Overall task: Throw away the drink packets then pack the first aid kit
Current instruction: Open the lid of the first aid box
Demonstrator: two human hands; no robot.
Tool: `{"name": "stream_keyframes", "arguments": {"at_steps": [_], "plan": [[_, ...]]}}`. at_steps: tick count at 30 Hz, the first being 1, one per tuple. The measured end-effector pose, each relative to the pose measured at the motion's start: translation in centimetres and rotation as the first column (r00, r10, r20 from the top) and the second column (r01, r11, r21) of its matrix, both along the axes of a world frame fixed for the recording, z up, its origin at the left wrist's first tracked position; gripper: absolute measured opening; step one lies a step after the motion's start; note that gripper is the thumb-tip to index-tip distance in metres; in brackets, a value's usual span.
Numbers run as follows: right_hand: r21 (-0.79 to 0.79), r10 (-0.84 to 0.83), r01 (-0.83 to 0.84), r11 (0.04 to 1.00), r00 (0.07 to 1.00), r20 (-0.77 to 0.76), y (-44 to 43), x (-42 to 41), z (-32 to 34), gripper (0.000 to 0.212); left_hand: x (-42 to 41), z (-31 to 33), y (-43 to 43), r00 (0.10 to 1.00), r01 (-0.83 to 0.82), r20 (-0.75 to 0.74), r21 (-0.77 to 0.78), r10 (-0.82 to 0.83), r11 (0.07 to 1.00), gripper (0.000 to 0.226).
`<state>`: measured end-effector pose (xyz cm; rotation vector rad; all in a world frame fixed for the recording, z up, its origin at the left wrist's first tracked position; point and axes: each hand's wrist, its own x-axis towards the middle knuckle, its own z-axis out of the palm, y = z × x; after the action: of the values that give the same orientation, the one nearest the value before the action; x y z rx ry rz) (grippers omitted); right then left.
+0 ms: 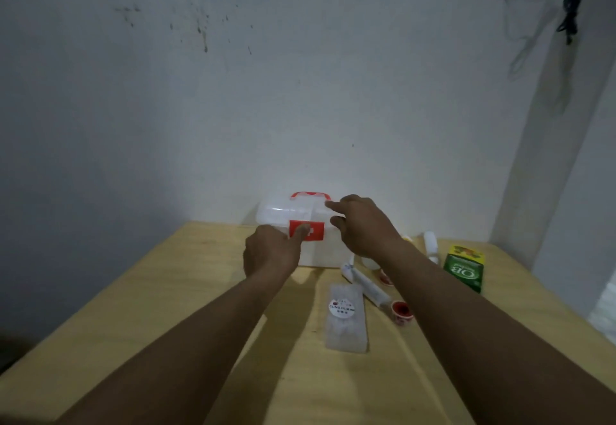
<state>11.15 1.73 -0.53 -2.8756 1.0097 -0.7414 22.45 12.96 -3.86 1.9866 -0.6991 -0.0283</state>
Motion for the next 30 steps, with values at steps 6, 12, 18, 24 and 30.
{"name": "stream_keyframes", "arguments": {"at_steps": [6,12,18,24,30], "plan": [[0.004,0.001,-0.001,1.000,0.999,-0.042,-0.2,0.0,0.1,0.048,0.3,0.0,-2.5,0.741,-0.095,-0.663,-0.258,-0.105,0.961,0.062],[0.009,0.008,-0.008,1.000,0.999,-0.032,-0.5,0.0,0.1,0.049,-0.1,-0.5,-3.2,0.535,-0.174,-0.810,-0.385,-0.241,0.906,0.062],[0.018,0.019,-0.019,1.000,0.999,-0.034,-0.5,-0.1,0.1,0.050,-0.5,-0.3,-3.6,0.564,-0.253,-0.805,-0.381,-0.185,0.889,0.060],[0.064,0.026,-0.026,0.998,1.000,-0.001,-0.4,-0.4,-0.2,0.057,-0.1,2.0,-2.4,0.719,-0.158,-0.672,-0.404,-0.175,0.901,0.029],[0.191,0.011,-0.021,0.981,0.998,0.054,-0.8,-1.0,-0.6,0.057,2.2,0.7,-0.7,0.978,-0.080,-0.204,-0.184,0.042,0.980,0.034]]}}
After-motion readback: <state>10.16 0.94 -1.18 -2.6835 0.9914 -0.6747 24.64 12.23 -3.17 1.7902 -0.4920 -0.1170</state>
